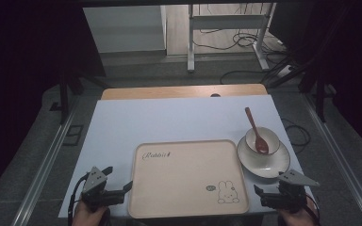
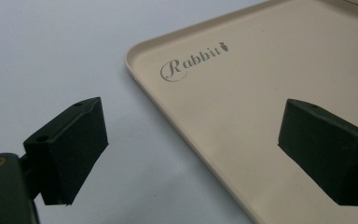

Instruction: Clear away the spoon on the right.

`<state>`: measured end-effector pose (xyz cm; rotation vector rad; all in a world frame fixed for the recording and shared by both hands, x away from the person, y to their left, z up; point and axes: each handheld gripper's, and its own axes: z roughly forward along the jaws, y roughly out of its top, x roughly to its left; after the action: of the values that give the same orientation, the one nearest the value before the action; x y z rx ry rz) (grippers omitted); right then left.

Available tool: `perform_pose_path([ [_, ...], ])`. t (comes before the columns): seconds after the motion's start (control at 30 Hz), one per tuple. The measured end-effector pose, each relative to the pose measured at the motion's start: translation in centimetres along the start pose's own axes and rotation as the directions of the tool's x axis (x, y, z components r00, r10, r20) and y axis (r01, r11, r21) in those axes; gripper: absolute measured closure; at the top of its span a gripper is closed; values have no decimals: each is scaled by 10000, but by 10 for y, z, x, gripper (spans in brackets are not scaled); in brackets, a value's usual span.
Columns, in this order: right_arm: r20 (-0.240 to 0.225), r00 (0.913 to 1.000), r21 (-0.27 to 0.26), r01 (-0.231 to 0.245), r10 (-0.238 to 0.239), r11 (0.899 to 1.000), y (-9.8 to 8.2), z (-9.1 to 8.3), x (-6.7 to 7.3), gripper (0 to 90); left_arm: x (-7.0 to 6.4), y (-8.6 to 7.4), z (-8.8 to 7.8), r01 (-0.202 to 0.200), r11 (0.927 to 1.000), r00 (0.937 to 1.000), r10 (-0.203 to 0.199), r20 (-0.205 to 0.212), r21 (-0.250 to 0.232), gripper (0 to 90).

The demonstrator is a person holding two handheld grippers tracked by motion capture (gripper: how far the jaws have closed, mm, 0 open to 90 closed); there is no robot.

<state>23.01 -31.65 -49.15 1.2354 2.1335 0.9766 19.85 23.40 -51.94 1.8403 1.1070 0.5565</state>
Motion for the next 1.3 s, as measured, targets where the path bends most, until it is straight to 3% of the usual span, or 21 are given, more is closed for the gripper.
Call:
perform_pose_path([
  [0.1, -119, 9986, 328, 521, -518, 9981, 0, 2, 5, 0, 0, 0, 0, 10, 10000, 10000, -10, 47, -17, 78],
  [0.23, -201, 9972, 589, 734, -723, 9956, 1, 4, 7, 0, 1, 0, 0, 48, 10000, 10000, -48, 50, -16, 78],
  [0.57, -700, 9969, 523, 407, -370, 9978, 1, 4, 1, 0, -1, 0, 0, -82, 10000, 10000, 82, -3, 50, 75],
  [0.8, -780, 9963, 559, 394, -350, 9977, 1, 4, 1, 0, -3, 1, 1, -254, 9996, 9997, 254, -63, 98, 68],
  [1.3, -1134, 9926, 176, 463, -440, 9988, 13, 6, 0, 0, 0, 0, 0, -1, 10000, 10000, 1, 38, 58, 56],
])
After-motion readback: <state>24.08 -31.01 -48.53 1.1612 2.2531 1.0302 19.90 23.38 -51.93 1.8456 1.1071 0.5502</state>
